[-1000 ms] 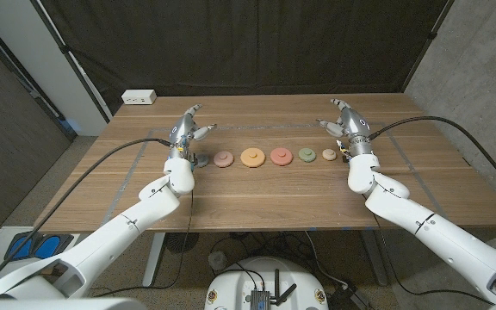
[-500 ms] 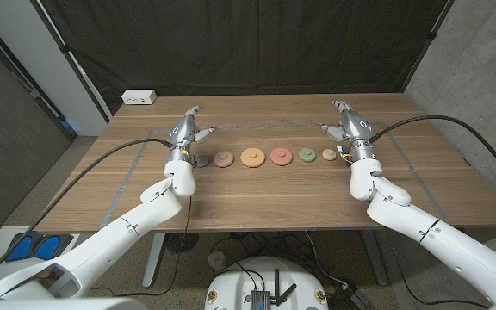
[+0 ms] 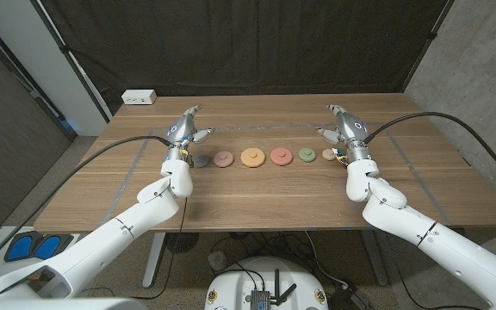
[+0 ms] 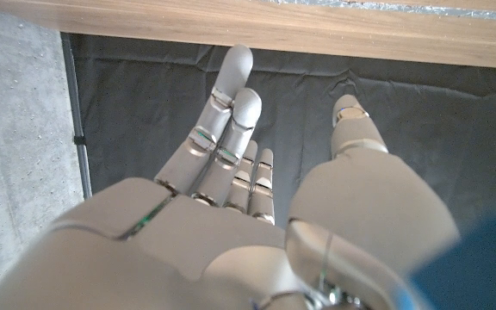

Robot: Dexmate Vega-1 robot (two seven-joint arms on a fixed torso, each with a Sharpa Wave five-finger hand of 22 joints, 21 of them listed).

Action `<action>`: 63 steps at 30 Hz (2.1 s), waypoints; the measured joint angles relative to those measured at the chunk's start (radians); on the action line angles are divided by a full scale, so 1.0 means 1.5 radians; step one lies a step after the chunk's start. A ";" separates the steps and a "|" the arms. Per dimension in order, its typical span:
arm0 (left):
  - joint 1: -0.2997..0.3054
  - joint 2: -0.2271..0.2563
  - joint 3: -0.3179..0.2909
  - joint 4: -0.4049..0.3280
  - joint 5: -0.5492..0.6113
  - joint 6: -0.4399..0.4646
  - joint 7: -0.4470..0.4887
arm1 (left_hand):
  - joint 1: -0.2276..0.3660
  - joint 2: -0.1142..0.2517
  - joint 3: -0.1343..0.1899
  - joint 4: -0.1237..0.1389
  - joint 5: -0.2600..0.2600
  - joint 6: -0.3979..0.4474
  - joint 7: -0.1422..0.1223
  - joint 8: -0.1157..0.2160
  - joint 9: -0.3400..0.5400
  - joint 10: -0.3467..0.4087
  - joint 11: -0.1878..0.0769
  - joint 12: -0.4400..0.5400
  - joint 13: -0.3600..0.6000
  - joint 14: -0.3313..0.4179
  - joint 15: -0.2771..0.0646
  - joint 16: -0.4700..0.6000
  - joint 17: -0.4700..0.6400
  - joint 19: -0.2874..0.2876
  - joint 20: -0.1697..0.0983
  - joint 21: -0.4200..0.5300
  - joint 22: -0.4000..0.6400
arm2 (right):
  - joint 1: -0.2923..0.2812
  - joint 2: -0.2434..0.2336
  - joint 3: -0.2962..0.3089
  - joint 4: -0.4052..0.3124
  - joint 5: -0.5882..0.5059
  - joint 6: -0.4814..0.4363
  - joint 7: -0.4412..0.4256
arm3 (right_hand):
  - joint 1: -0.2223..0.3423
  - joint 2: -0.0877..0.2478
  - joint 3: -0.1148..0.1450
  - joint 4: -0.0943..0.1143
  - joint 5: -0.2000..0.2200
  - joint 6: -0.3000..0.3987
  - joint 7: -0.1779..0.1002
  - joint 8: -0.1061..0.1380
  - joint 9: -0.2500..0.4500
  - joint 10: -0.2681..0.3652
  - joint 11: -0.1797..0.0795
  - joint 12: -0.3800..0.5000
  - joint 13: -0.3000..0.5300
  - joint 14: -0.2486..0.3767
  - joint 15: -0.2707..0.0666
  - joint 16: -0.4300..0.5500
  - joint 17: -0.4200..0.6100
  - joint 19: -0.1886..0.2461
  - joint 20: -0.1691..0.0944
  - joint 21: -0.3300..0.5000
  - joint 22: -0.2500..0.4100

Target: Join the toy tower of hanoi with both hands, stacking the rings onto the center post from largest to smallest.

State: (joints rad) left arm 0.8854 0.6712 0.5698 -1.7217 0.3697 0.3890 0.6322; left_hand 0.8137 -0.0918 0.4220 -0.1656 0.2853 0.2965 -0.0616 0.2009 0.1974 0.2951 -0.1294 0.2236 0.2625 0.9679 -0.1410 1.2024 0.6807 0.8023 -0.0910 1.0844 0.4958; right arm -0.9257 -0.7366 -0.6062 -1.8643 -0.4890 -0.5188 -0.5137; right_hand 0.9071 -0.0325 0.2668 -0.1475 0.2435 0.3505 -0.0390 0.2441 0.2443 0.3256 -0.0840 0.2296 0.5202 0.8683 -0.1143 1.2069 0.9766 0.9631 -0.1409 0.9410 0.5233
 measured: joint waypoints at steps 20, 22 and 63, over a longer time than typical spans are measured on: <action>-0.025 0.040 0.020 -0.067 0.019 0.109 -0.119 | 0.006 0.006 -0.012 0.001 0.000 0.010 0.010 0.000 0.004 0.007 0.003 0.004 0.006 0.000 0.000 0.010 -0.006 0.000 0.000 0.013 -0.006 | 0.045 -0.026 -0.017 -0.033 0.020 -0.076 0.138 | 0.004 0.015 -0.002 -0.003 0.013 -0.004 0.009 -0.002 0.006 0.001 0.006 -0.002 0.017 0.003 0.003 0.018 -0.003 -0.007 0.002 0.021 -0.012; -0.031 0.044 0.025 -0.072 0.021 0.120 -0.134 | 0.011 0.011 -0.012 0.001 0.000 0.014 0.014 0.000 0.004 0.018 0.003 0.006 0.006 0.000 0.000 0.010 -0.007 0.000 0.000 0.013 -0.006 | 0.053 -0.028 -0.023 -0.035 0.022 -0.088 0.157 | 0.010 0.020 -0.002 -0.003 0.013 -0.006 0.011 -0.003 0.006 -0.001 0.009 -0.004 0.017 0.003 0.002 0.018 -0.003 -0.007 0.002 0.021 -0.014; -0.144 0.079 0.120 -0.088 0.070 0.233 -0.333 | 0.032 0.032 -0.035 0.004 0.005 0.059 0.031 0.011 0.010 0.055 0.009 0.024 0.036 0.000 0.000 0.042 -0.022 -0.008 0.001 0.052 -0.025 | 0.183 -0.039 -0.115 -0.025 0.053 -0.216 0.322 | 0.015 0.025 -0.015 -0.004 0.028 -0.009 0.016 -0.008 0.009 -0.007 0.015 -0.018 0.018 -0.010 0.005 0.018 -0.040 -0.025 0.006 0.046 -0.040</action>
State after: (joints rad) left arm 0.6686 0.7894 0.7494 -1.8533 0.4744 0.7392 0.1322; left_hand 0.8624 -0.0432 0.3696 -0.1601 0.2929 0.3845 -0.0148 0.2168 0.2119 0.3783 -0.1161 0.2593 0.3162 0.9684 -0.1414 1.2653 0.6483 0.7897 -0.0894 1.1619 0.4587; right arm -0.6516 -0.7944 -0.7786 -1.9019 -0.4095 -0.8429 -0.0300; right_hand 0.9294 0.0057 0.2449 -0.1534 0.2862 0.3372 -0.0158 0.2321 0.2583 0.3159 -0.0609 0.2032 0.5465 0.8541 -0.1071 1.2342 0.9162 0.9256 -0.1321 1.0106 0.4633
